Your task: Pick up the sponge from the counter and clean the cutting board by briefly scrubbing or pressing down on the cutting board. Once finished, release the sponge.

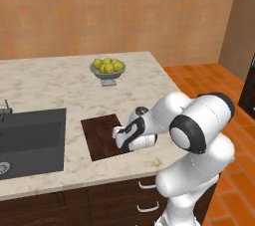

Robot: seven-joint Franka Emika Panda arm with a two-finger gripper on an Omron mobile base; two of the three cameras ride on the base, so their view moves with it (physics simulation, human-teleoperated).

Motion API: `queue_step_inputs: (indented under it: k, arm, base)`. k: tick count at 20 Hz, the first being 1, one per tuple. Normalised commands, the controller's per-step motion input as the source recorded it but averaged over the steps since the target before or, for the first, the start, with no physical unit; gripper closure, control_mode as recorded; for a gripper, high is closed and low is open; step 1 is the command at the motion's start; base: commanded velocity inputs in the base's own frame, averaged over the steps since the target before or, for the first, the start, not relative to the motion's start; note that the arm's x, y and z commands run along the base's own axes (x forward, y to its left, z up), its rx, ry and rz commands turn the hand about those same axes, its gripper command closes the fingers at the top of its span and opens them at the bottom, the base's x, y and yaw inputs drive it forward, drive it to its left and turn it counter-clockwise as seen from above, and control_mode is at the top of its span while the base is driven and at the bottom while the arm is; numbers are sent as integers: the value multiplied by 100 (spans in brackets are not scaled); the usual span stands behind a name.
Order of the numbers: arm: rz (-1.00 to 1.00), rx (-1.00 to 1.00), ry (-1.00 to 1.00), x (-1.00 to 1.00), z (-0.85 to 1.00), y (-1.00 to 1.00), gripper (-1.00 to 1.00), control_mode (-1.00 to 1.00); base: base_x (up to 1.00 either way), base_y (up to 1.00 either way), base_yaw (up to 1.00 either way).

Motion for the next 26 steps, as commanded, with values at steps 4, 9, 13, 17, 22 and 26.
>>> queue_step_inputs:
  k: [4, 9, 13, 17, 22, 26]
  arm:
    - [-13, 0, -9, 17, -31, 0, 100, -100]
    - [-14, 0, -9, 25, -20, 0, 100, -100]
    - [-14, 0, 0, 44, 0, 0, 100, -100]
    - [-14, 0, 0, 51, 0, 0, 100, -100]
    - [-15, -2, 2, 51, -7, 5, 100, -100]
    - [-22, -5, 0, 58, -20, 11, 100, -100]
  base:
    - [0, 0, 0]
    - [0, 0, 0]
    - [0, 0, 0]
    - [0, 0, 0]
    - [0, 0, 0]
    - [0, 0, 0]
